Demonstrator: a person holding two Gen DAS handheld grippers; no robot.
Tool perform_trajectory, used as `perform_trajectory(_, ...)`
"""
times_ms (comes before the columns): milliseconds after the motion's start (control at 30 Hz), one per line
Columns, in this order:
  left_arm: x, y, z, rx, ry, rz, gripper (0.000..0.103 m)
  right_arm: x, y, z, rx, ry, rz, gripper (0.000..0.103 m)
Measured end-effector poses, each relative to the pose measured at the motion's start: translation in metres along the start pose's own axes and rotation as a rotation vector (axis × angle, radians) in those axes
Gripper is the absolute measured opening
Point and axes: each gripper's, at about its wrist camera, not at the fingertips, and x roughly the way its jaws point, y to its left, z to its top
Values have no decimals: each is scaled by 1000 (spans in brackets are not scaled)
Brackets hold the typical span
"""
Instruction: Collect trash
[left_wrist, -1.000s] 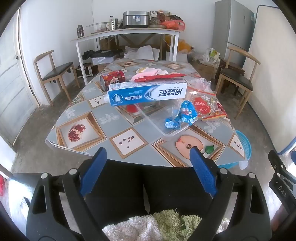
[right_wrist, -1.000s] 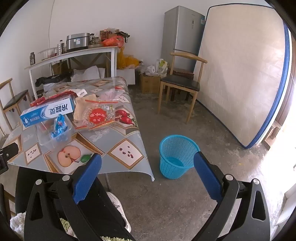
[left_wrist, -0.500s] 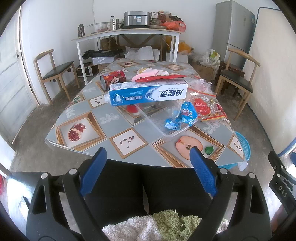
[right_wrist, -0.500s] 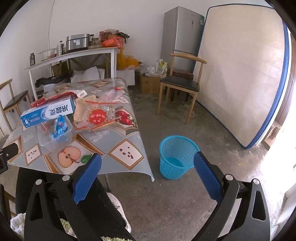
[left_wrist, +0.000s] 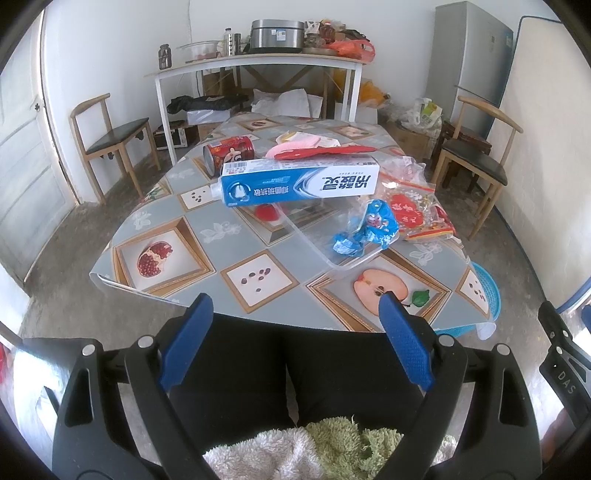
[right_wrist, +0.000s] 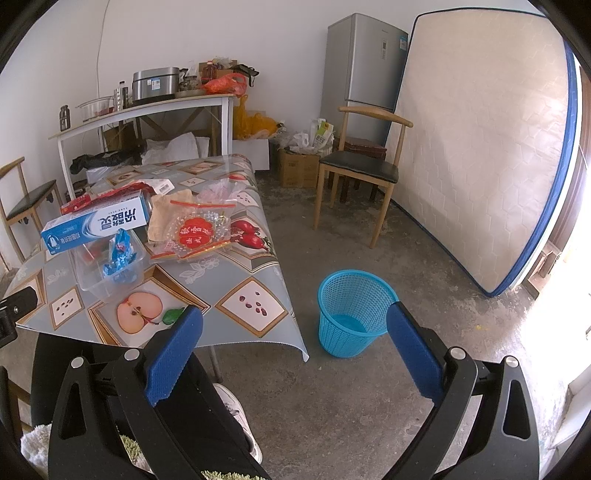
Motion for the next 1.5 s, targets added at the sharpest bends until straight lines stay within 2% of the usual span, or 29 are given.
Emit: perform_trajectory(1500, 0, 3, 1, -7, 3, -9, 87, -5, 3, 4, 1, -3, 5, 97)
